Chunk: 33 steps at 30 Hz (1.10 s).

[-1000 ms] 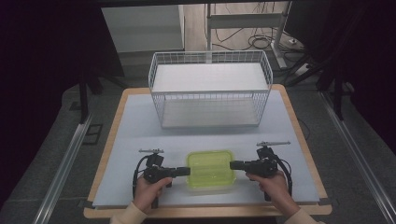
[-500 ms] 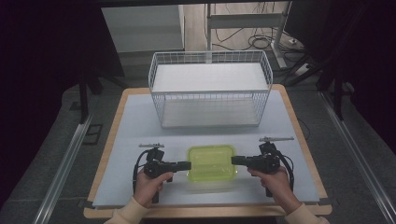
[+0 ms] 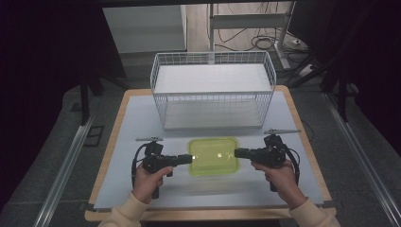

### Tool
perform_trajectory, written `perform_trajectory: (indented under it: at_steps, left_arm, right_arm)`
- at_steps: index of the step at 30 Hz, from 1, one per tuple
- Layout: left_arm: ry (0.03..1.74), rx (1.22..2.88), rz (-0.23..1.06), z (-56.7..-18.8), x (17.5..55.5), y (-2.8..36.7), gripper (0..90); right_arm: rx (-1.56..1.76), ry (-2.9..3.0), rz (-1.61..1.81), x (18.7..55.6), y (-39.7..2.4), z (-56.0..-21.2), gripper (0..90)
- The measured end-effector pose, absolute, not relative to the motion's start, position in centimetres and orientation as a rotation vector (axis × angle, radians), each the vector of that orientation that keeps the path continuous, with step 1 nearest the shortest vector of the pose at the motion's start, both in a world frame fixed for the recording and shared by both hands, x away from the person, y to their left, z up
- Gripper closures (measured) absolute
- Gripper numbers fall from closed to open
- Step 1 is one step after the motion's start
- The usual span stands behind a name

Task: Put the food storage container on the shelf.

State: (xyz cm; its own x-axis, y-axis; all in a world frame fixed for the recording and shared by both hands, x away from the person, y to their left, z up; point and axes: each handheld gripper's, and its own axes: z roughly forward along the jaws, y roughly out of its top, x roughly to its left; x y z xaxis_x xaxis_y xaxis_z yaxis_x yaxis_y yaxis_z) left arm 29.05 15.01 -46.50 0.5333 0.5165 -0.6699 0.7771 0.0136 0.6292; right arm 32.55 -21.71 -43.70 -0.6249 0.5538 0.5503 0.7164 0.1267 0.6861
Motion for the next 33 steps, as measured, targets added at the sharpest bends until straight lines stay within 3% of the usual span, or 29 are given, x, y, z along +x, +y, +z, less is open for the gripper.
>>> perform_trajectory:
  at_steps: [33]
  left_arm:
    - [1.063, 1.621, -0.229, -40.6, 31.7, 15.5, 81.8]
  right_arm:
    - [-1.228, -2.327, -1.595, 34.8, -21.0, -37.0, 81.4]
